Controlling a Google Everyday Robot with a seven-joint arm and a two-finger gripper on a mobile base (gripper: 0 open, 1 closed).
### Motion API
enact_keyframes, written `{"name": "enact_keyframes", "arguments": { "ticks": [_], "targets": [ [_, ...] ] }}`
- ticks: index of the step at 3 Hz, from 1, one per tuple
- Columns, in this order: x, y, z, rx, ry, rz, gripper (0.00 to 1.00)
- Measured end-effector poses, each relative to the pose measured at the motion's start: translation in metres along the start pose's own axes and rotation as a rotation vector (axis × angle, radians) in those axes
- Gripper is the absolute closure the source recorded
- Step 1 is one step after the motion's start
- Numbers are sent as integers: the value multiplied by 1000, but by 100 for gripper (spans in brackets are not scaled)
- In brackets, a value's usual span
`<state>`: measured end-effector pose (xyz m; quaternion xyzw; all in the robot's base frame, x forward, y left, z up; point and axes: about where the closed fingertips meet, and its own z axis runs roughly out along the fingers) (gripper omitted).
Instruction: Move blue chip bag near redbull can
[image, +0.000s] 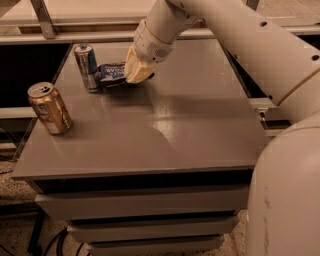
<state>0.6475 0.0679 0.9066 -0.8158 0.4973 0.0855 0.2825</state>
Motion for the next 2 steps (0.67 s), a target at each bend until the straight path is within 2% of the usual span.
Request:
{"name": "enact_keyframes", "arguments": {
  "ticks": [1,2],
  "targets": [
    [1,0,1,-3,0,5,100],
    [3,1,3,-12,-2,20,83]
  ]
}}
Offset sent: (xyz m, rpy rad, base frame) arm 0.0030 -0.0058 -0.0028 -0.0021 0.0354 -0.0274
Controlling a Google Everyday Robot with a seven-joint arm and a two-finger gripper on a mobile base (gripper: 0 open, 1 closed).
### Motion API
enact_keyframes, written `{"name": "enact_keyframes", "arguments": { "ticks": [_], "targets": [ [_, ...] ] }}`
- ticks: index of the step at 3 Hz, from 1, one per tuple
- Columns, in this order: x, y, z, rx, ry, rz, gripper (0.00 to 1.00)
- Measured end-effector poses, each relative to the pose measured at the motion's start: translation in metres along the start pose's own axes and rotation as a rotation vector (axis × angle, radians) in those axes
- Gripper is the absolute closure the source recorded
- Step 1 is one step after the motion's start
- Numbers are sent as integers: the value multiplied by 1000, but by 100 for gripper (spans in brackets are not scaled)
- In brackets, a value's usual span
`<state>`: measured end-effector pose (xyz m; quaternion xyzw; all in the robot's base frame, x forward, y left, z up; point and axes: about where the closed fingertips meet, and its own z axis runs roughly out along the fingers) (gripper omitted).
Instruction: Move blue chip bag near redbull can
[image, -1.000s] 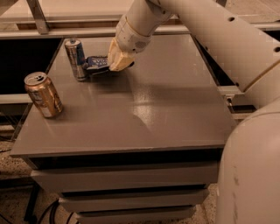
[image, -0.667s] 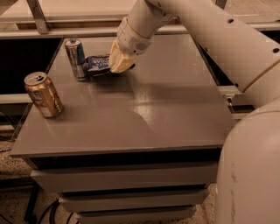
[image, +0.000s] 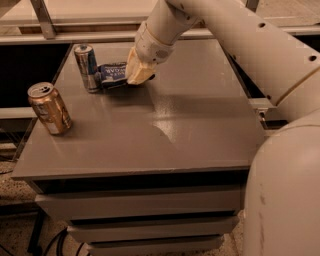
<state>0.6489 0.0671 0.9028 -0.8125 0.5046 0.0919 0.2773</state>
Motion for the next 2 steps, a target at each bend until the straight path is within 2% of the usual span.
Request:
{"name": "enact_keyframes", "arguments": {
  "ticks": [2],
  "targets": [
    [3,-1,1,-5,-3,18,37]
  ]
}}
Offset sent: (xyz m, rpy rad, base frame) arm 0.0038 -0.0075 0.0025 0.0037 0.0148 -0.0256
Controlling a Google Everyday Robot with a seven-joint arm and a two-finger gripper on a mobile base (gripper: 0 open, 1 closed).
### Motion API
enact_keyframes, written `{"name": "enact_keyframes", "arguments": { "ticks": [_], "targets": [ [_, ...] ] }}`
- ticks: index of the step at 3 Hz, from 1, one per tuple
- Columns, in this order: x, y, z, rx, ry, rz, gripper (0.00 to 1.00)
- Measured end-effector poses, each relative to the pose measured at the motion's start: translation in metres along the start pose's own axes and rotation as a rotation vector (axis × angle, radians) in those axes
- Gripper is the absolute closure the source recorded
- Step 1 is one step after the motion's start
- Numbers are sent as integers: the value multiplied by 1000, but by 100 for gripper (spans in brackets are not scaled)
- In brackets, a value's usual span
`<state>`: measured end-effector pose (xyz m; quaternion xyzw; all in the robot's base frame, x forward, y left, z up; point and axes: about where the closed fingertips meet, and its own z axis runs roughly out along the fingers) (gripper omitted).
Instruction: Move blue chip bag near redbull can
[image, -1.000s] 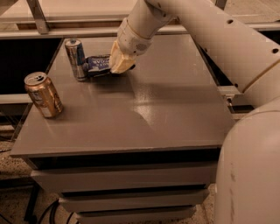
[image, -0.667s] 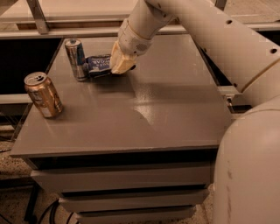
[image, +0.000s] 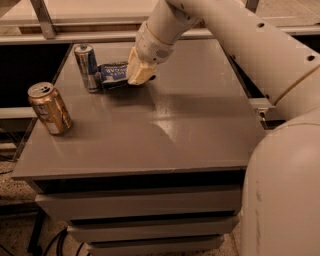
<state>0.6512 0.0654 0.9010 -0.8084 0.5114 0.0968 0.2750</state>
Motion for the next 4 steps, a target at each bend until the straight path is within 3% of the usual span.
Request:
{"name": "enact_keyframes", "arguments": {
  "ticks": [1,2,4],
  "targets": [
    [1,0,0,-2,1,5,12],
    [2,1,1,-6,-1,8,0],
    [1,1,1,-8,-19,5,0]
  ]
}}
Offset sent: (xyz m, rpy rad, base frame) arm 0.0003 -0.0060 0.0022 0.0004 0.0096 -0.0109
